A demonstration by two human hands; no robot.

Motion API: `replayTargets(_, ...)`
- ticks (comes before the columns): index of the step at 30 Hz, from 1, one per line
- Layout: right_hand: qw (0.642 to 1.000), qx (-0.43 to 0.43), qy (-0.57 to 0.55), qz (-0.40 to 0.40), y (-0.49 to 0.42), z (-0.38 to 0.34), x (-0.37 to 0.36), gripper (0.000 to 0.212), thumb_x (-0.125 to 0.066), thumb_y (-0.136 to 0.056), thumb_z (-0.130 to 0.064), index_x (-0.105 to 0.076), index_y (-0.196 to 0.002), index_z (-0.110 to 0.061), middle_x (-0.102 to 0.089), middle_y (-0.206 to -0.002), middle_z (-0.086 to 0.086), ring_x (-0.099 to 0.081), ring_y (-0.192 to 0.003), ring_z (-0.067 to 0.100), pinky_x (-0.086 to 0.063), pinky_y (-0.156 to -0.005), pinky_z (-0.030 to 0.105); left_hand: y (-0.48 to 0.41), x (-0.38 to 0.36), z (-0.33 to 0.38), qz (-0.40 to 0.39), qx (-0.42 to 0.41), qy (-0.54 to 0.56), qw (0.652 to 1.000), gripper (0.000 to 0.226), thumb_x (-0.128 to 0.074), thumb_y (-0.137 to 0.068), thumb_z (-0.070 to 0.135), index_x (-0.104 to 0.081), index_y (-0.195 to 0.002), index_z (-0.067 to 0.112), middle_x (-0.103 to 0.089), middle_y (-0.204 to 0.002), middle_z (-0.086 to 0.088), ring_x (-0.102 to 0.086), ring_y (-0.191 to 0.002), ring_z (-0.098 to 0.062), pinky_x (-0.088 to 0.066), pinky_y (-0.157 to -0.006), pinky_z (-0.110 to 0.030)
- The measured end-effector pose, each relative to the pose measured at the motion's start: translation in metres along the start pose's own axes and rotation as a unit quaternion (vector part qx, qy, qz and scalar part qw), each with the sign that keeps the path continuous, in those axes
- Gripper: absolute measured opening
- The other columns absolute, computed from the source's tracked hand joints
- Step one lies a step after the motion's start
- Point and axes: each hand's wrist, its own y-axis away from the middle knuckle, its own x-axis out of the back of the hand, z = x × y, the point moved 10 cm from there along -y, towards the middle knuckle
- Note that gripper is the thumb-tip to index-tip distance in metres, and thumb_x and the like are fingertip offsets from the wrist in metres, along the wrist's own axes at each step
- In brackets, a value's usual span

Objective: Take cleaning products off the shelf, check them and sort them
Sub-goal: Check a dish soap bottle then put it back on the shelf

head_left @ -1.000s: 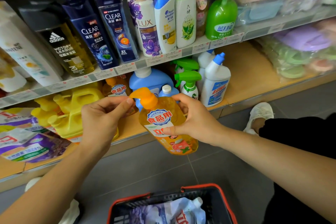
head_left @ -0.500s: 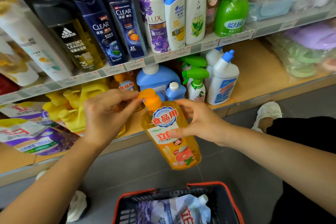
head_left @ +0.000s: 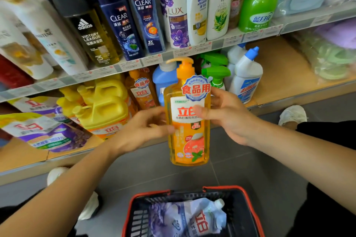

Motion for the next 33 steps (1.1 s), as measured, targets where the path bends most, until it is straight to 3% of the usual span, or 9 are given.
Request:
replayTargets(2,0.999,-0.002,-0.04,0.012,0.003,-0.002,0.003,0.053,-0.081,-0.069,-0.021,-0.065,-0.119,-0.018,-0.074,-0.115,0.006,-0.071,-0.108,0.025,-0.059,-0.088,0.043,0.003,-0.027,-0.018,-0.079,0.033,-0.021,0.996,0.061,-0.082,-0.074,0.042,-0.061,-0.13,0.03,-0.072,-0.126,0.006,-0.067,-0.118,-0.016,-0.055,-0.099,-0.037)
replayTargets(5,0.996,-0.015,-0.083,0.036,0.006,-0.002,0.011,0.05,-0.077,-0.073,-0.022,-0.064,-0.121,-0.013,-0.073,-0.118,0.009,-0.07,-0.109,0.027,-0.056,-0.094,0.051,0.007,-0.053,-0.038,-0.082,0.063,0.041,0.994,0.06,-0.087,-0.078,0.023,-0.057,-0.13,0.031,-0.072,-0.124,0.009,-0.069,-0.114,-0.012,-0.056,-0.093,-0.026)
replayTargets(13,0.988,-0.096,-0.098,0.074,0.01,0.024,0.033,0.051,-0.07,-0.082,-0.035,-0.062,-0.129,-0.016,-0.072,-0.122,0.008,-0.069,-0.111,0.03,-0.053,-0.096,0.058,0.008,-0.044,-0.048,0.09,0.052,0.194,0.976,0.067,-0.091,-0.057,0.026,-0.066,-0.115,0.006,-0.077,-0.108,-0.01,-0.074,-0.097,-0.023,-0.058,-0.081,-0.03)
replayTargets(19,0.971,-0.235,-0.03,0.044,0.039,0.075,0.015,0.059,-0.071,-0.078,-0.056,-0.064,-0.118,-0.014,-0.076,-0.105,0.015,-0.075,-0.092,0.032,-0.063,-0.074,0.041,0.018,0.019,-0.027,0.224,-0.003,0.137,0.965,0.068,-0.095,-0.046,0.028,-0.07,-0.108,0.019,-0.079,-0.101,-0.003,-0.076,-0.094,-0.02,-0.061,-0.075,-0.029)
replayTargets(21,0.976,-0.207,0.056,0.037,0.038,0.071,0.015,0.049,-0.075,-0.079,-0.05,-0.071,-0.104,-0.009,-0.077,-0.089,0.013,-0.076,-0.083,0.029,-0.063,-0.069,0.037,0.02,0.028,-0.016,0.23,-0.015,0.089,0.969,0.065,-0.096,-0.046,0.03,-0.072,-0.105,0.021,-0.079,-0.099,0.004,-0.077,-0.09,-0.013,-0.059,-0.071,-0.021)
replayTargets(24,0.977,-0.074,0.187,0.07,0.024,0.043,0.026,0.02,-0.083,-0.079,-0.029,-0.075,-0.086,-0.012,-0.076,-0.074,0.006,-0.075,-0.072,0.018,-0.063,-0.066,0.031,0.015,0.03,-0.008,0.23,-0.011,0.041,0.972,0.048,-0.096,-0.049,0.025,-0.076,-0.093,0.027,-0.079,-0.089,0.011,-0.074,-0.08,-0.002,-0.055,-0.066,-0.015)
replayTargets(27,0.948,-0.025,0.314,0.043,0.011,0.036,0.021,0.046,-0.09,-0.069,-0.034,-0.069,-0.108,-0.021,-0.072,-0.1,-0.005,-0.068,-0.085,0.002,-0.056,-0.079,0.023,0.014,0.026,-0.002,0.219,-0.002,0.003,0.976,0.048,-0.095,-0.047,0.032,-0.078,-0.091,0.039,-0.078,-0.089,0.014,-0.074,-0.083,-0.002,-0.059,-0.07,-0.019)
replayTargets(30,0.927,-0.019,0.364,-0.094,0.009,0.05,-0.014,0.088,-0.091,-0.061,-0.047,-0.049,-0.137,-0.032,-0.057,-0.133,-0.016,-0.056,-0.113,-0.004,-0.048,-0.098,0.023,0.015,0.013,0.005,0.189,0.0,-0.031,0.982,0.066,-0.094,-0.044,0.036,-0.076,-0.106,0.021,-0.079,-0.097,0.003,-0.075,-0.092,-0.015,-0.062,-0.086,-0.042)
replayTargets(33,0.931,0.005,0.333,-0.145,0.011,0.056,-0.038,0.074,-0.09,-0.056,-0.051,-0.052,-0.119,-0.044,-0.064,-0.118,-0.026,-0.062,-0.109,-0.004,-0.05,-0.089,0.018,0.018,0.001,0.022,0.172,-0.033,-0.048,0.983,0.063,-0.095,-0.047,0.032,-0.076,-0.105,0.023,-0.077,-0.1,-0.002,-0.074,-0.094,-0.017,-0.059,-0.088,-0.044)
